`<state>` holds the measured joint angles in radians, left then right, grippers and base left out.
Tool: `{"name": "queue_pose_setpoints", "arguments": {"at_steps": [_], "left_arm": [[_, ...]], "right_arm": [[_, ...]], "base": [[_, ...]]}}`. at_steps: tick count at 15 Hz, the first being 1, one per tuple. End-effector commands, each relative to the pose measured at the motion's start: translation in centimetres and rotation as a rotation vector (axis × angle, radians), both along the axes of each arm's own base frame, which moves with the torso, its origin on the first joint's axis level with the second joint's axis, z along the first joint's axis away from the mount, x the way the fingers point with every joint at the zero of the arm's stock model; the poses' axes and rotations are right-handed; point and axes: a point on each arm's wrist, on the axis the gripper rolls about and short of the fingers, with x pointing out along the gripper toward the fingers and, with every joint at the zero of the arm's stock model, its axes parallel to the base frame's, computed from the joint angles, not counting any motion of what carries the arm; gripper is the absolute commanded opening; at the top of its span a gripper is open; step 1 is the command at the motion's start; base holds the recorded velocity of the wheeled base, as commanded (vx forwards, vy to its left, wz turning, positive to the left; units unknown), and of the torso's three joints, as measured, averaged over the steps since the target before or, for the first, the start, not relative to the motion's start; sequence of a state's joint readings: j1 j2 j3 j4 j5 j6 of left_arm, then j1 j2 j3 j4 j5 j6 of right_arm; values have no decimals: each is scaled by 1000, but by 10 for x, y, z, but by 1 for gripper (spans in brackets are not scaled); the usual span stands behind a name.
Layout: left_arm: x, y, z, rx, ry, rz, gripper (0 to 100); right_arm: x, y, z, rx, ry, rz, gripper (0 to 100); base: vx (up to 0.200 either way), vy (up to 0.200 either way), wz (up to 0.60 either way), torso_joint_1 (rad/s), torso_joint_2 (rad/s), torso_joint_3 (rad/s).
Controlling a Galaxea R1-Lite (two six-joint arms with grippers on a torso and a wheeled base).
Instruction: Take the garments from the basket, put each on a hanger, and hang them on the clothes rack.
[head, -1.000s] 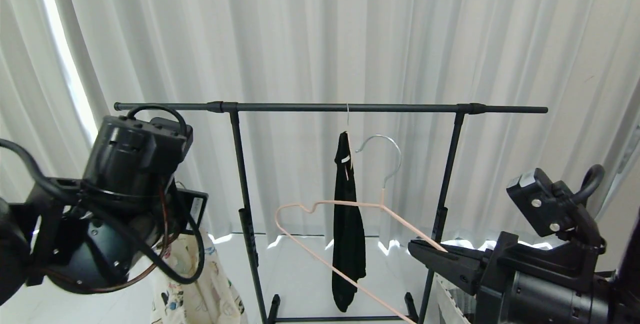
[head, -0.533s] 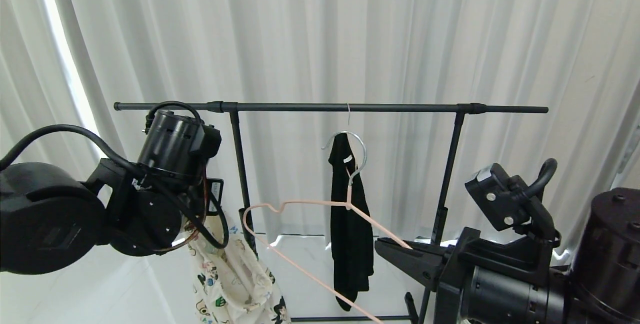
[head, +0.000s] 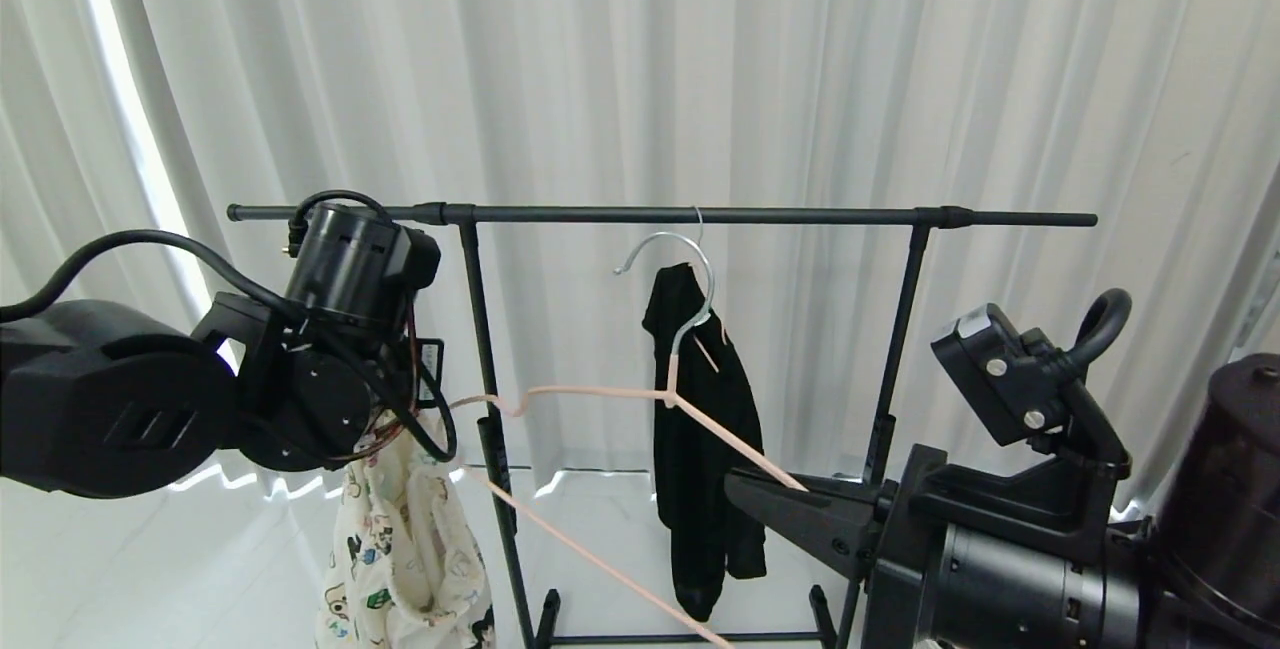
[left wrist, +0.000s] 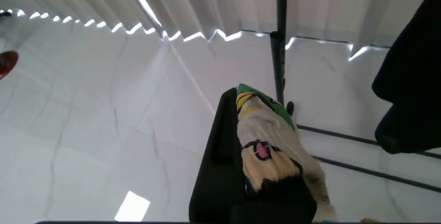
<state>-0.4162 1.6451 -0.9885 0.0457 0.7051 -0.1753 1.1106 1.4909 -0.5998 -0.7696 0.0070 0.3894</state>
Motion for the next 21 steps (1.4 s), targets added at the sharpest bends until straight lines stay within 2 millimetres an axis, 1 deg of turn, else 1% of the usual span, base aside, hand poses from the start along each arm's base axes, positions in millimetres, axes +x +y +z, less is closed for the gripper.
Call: {"name": "queue_pose_setpoints", "arguments": {"at_steps": [1,3,5,8,11,16,18,21], "left_arm": [[0,-2,8,-27,-24,-21,0],[-4,0,17,-65,-41,-56,0],[-5,0,18,-70,-42,-63,0],[-11,-6,21,-77,-50,-94,0],[-20,-9,30,-132,-64,-173,0],[-39,-27,40,-181,-80,-309,0],[-48,-35,47,-219,-87,-393,0],[-52,-37,50,-233,-92,-418,0]], "right_arm": [[-3,3,-1,0,5,14,0],[-2,5,-2,-4,9,17,0],[-1,7,-3,-5,10,18,0],[12,16,2,40,-18,-10,0],[14,20,2,43,-24,-8,0],[17,29,-6,4,-49,1,0],[18,39,-12,-21,-69,17,0],[24,53,-25,-44,-132,11,0]], "base": [[0,0,0,0,0,0],[0,0,0,0,0,0],[0,0,0,0,0,0],[0,0,0,0,0,0],[0,0,0,0,0,0],[0,0,0,0,0,0],[0,0,0,0,0,0],[0,0,0,0,0,0]]}}
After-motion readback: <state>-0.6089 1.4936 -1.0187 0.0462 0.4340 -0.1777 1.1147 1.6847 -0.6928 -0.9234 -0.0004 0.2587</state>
